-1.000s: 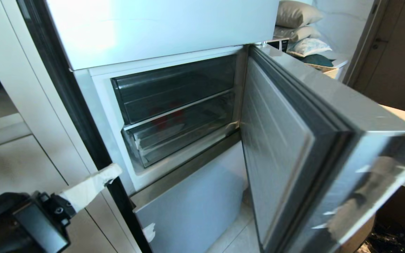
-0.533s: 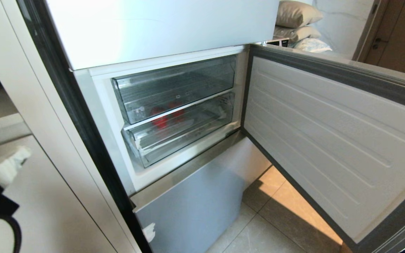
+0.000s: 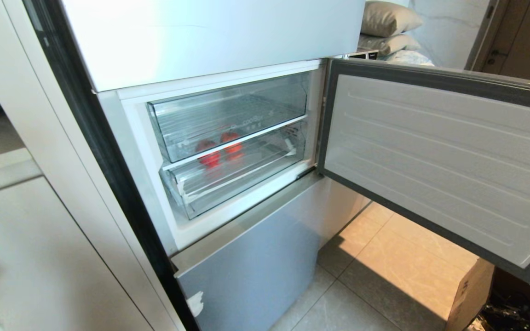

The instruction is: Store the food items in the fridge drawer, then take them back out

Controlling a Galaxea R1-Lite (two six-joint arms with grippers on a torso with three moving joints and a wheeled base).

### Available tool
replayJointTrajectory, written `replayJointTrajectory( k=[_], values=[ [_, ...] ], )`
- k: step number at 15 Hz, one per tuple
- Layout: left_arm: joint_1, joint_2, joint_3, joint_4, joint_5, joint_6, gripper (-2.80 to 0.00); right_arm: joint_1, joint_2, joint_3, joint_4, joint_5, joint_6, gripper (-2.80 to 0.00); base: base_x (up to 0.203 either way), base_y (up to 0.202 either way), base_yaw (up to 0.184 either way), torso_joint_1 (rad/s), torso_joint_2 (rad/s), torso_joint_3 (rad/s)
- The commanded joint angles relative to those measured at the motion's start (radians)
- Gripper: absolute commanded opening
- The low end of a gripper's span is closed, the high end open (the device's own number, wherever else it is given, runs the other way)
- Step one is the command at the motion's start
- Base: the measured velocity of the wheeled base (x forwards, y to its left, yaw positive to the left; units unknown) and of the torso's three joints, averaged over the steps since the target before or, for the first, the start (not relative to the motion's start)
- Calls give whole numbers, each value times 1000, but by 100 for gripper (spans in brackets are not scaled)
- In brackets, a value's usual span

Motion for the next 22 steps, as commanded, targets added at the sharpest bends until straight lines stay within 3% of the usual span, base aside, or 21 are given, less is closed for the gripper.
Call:
replayJointTrajectory(
  k=[1,4,8,10,13,22],
  values=[
    [3,-92,41,234,-60,45,-280,0,0,0,0,0,-1,-280,0,0,0,0,0,0],
    [-29,-124,24,361,-62,93,-280,0,1,0,0,0,5,-280,0,0,0,0,0,0],
    [-70,-338,26,357,-103,169,-280,0,2,0,0,0,9,-280,0,0,0,0,0,0],
    [-76,-373,45,300,-103,203,-280,0,1,0,0,0,12,-280,0,0,0,0,0,0],
    [-75,-371,47,301,-53,36,-280,0,0,0,0,0,12,-280,0,0,0,0,0,0],
    [-75,-371,47,301,-51,24,-280,0,0,0,0,-18,35,-280,0,0,0,0,0,0]
  ],
)
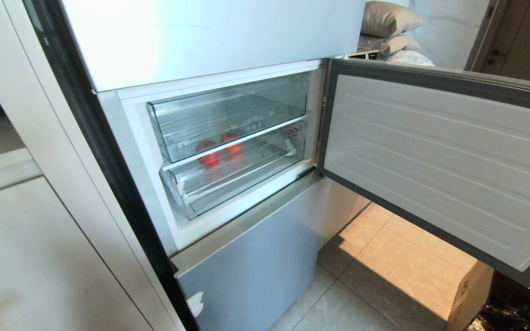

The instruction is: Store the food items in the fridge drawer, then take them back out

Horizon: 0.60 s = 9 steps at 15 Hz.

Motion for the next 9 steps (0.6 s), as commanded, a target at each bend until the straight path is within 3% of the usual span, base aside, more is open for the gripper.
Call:
replayJointTrajectory(
  k=[1,5,9],
  values=[
    [0,0,0,0,0,-1,-280,0,1,0,0,-5,4,-280,0,0,0,0,0,0],
    [0,0,0,0,0,0,-280,0,1,0,0,-10,34,-280,0,0,0,0,0,0],
    [0,0,0,0,0,0,-280,0,0,0,-3,-10,35,-280,4,-6,142,0,3,4]
  ],
)
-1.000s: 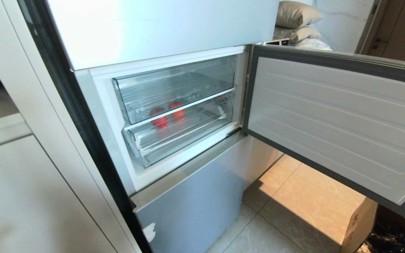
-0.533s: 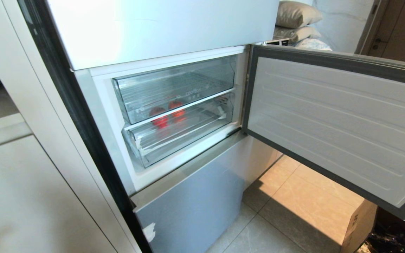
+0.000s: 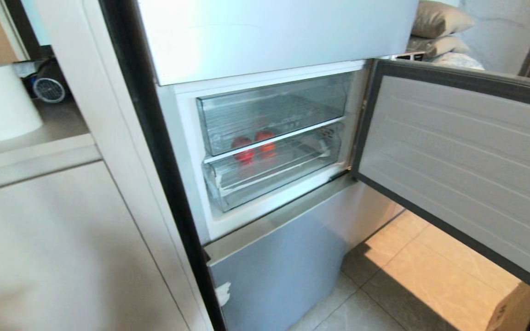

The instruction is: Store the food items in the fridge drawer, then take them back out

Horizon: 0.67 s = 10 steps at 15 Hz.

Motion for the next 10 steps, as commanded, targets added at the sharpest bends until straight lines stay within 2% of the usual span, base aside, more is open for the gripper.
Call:
replayJointTrajectory(
  k=[1,10],
  values=[
    [-2,0,0,0,0,0,-280,0,1,0,-2,1,-1,-280,4,-9,173,2,4,-2],
    [0,0,0,0,0,1,-280,0,2,0,-2,1,-1,-280,1,-7,177,2,2,3]
  ],
)
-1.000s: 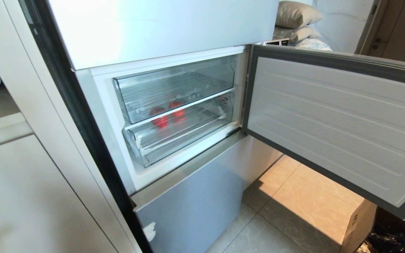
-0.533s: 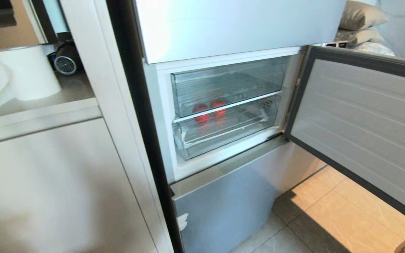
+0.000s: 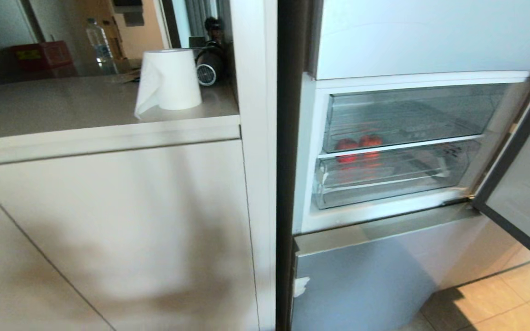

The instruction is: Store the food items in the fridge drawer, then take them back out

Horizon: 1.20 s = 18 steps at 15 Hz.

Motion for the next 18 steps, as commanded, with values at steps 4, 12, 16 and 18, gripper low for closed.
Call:
replayJointTrajectory(
  k=[4,12,16,18],
  values=[
    [-1,0,0,0,0,-1,-280,0,1,0,-1,0,-2,-280,3,-9,176,2,1,1],
    [0,0,0,0,0,-1,-280,0,0,-3,4,-3,-3,-280,0,-2,40,0,2,1],
    [0,0,0,0,0,1,-280,2,202,-147,7,53,18,-280,0,0,0,0,0,0],
    [0,0,0,0,0,1,-280,3,430,-264,-8,104,58,-280,0,0,0,0,0,0]
  ],
)
